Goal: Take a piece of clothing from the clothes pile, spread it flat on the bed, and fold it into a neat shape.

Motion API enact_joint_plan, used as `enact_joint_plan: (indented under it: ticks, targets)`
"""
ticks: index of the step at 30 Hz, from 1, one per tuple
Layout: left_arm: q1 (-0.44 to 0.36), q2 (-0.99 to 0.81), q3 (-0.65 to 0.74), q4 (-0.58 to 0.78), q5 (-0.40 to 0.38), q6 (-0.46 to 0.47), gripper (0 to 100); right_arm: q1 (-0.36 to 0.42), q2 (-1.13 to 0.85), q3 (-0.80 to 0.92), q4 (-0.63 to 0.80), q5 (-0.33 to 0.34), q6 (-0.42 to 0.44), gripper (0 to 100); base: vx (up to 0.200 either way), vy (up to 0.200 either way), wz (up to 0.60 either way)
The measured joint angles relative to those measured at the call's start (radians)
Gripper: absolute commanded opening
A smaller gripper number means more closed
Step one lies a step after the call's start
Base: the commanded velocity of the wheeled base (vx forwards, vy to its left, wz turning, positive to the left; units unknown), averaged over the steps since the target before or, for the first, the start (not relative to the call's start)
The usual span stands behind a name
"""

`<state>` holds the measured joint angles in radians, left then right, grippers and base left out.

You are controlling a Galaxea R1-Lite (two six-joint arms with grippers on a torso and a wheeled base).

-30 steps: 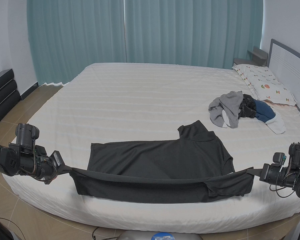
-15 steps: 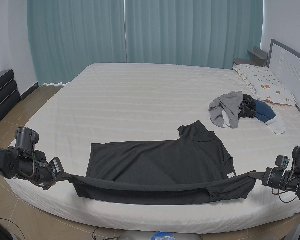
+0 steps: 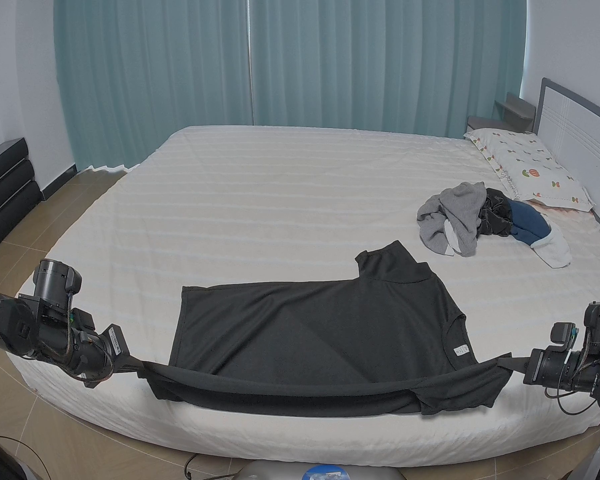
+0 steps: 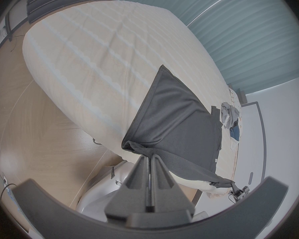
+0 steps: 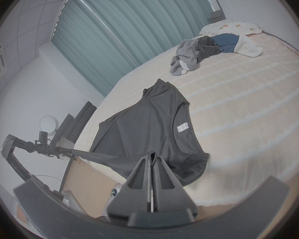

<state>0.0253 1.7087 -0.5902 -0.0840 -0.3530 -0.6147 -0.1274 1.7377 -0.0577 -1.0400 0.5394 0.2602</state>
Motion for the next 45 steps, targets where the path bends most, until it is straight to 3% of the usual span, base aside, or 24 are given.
enact_joint_plan:
  ticks: [21,28,37,38,39,40,45]
  targets:
    - [-0.021,0.287,-0.240,0.000,0.018,-0.023,0,0.063,0.286,-0.272,0.020,-0.072,0.008,0,0.000,0.000,0.00]
    - [-0.043,0.368,-0.294,0.000,0.069,-0.028,0,0.076,0.357,-0.353,0.075,-0.079,0.008,0,0.000,0.000,0.00]
    - [-0.049,0.423,-0.336,-0.001,0.077,-0.059,0,0.083,0.407,-0.424,0.117,-0.092,0.011,0,0.000,0.000,0.00]
    - [-0.049,0.425,-0.339,-0.001,0.077,-0.061,100,0.084,0.411,-0.429,0.118,-0.096,0.011,0,0.000,0.000,0.00]
    - [-0.050,0.427,-0.340,-0.001,0.077,-0.062,100,0.084,0.415,-0.433,0.119,-0.099,0.011,0,0.000,0.000,0.00]
    - [-0.050,0.429,-0.342,-0.001,0.077,-0.063,100,0.084,0.420,-0.438,0.119,-0.103,0.011,100,0.000,0.000,0.00]
    - [-0.052,0.434,-0.346,-0.001,0.077,-0.067,100,0.084,0.439,-0.456,0.119,-0.109,0.011,100,0.000,0.000,0.00]
